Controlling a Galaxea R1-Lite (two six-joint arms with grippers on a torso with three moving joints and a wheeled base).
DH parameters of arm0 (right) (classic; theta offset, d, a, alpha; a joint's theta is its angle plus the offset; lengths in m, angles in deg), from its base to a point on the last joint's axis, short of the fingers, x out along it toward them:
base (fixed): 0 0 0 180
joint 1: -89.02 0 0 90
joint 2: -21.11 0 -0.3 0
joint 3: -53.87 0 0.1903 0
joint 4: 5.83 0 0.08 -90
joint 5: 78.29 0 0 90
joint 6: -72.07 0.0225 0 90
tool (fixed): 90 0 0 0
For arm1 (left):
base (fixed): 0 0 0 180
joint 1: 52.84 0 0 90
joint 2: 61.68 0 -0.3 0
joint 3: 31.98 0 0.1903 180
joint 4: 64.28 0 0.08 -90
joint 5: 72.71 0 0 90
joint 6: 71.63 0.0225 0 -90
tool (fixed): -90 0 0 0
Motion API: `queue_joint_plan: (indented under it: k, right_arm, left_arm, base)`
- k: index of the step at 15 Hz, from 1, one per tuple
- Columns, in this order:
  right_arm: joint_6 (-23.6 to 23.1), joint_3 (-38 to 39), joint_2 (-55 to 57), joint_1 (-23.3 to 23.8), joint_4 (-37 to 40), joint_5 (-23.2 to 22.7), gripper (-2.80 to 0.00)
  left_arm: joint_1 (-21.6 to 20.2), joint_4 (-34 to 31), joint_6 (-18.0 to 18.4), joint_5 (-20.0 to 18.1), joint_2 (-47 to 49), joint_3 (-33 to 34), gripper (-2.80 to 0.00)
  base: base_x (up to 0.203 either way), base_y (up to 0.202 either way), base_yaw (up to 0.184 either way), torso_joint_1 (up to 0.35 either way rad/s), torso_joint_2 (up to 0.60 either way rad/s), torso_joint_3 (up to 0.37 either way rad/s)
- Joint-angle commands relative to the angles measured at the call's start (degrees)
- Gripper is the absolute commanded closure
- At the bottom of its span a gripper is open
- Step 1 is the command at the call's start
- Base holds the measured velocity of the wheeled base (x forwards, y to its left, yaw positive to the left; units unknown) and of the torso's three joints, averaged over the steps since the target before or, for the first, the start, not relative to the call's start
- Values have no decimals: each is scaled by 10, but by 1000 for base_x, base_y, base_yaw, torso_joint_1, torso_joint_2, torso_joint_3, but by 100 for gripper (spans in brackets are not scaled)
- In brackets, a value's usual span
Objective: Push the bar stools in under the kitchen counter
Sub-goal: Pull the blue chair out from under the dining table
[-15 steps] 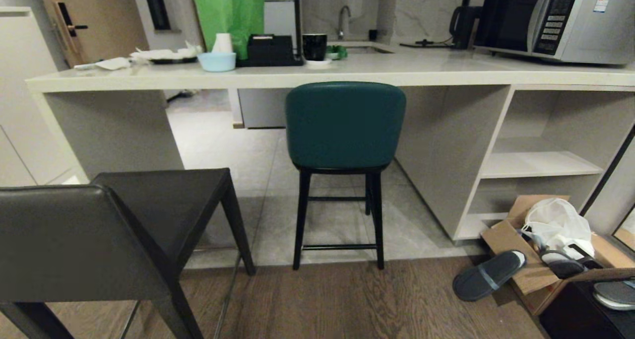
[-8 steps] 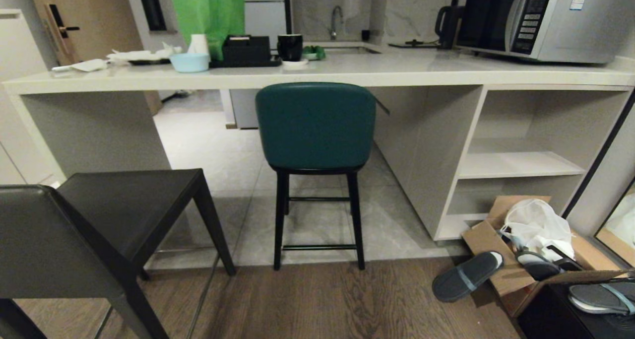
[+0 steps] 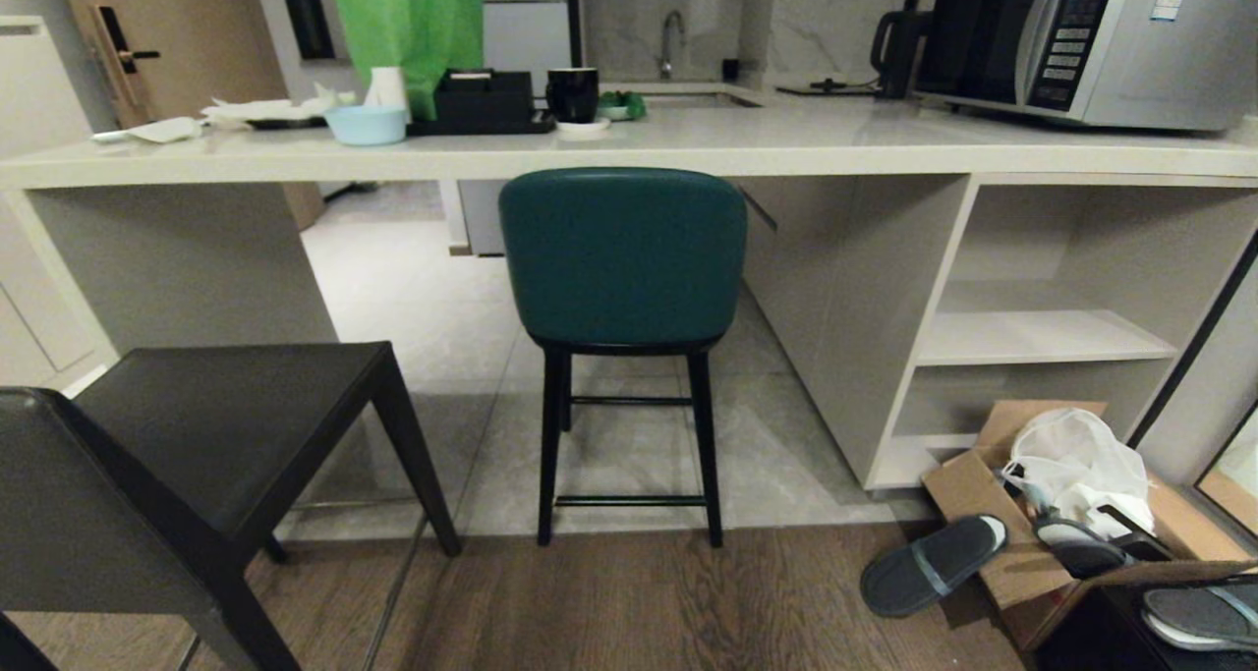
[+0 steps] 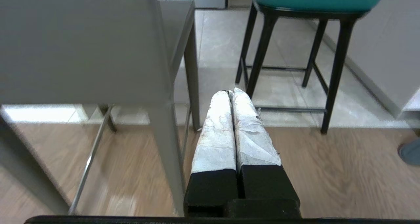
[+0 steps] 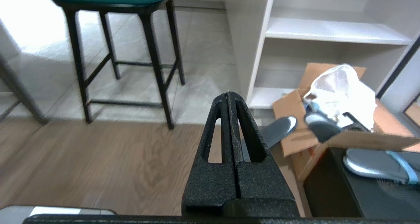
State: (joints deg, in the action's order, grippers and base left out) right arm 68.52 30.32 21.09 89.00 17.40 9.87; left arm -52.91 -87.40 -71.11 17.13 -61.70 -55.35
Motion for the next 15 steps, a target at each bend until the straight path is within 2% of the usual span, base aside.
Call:
queue_joint_plan:
  k: [1,15]
  right_arm:
    - [-1,0,0,-1,0,0,0]
    - [-1,0,0,-1,0,0,0]
  left_arm:
    - [0,0,0,0,1,2,0]
    - [0,0,0,0,1,2,0]
  base:
    - [197,0,3,1,9,12]
    - [195,0,1,3,2,4]
